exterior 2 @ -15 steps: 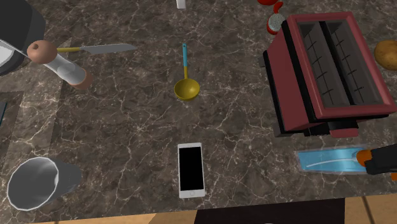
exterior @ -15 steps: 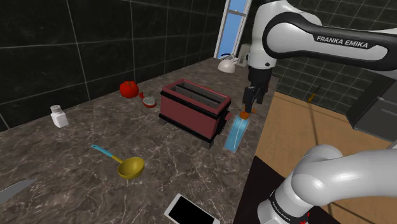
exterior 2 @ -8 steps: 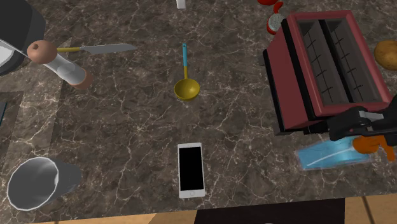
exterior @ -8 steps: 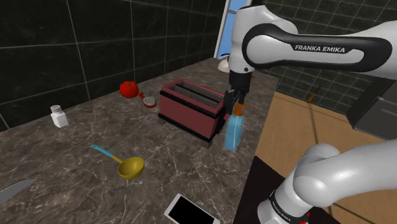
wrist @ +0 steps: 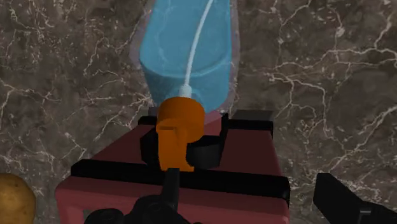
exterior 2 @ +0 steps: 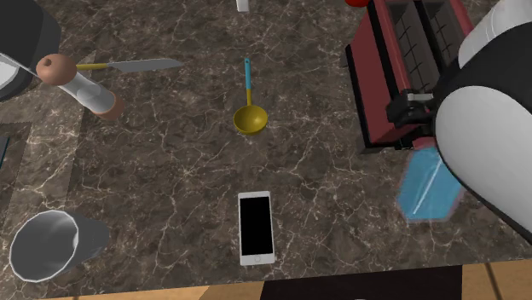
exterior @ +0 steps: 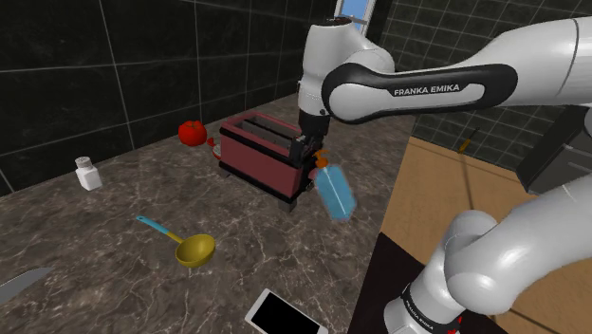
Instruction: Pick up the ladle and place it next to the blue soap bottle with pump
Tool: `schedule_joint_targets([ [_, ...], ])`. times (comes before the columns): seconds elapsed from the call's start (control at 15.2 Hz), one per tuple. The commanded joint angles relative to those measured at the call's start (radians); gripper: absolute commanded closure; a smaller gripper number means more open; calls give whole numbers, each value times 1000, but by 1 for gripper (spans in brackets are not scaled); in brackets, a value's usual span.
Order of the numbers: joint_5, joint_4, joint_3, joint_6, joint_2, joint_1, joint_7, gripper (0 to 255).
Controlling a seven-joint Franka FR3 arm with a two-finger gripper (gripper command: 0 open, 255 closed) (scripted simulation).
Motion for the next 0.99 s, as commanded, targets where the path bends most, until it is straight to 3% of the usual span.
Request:
schedule_joint_targets([
  [0.0, 267, -9, -12, -95, 75, 63, 42, 0],
  [0.26, 287, 54, -29, -23, 194, 142, 72, 0],
  [0.92, 335, 285, 39, 97, 499, 206, 115, 0],
])
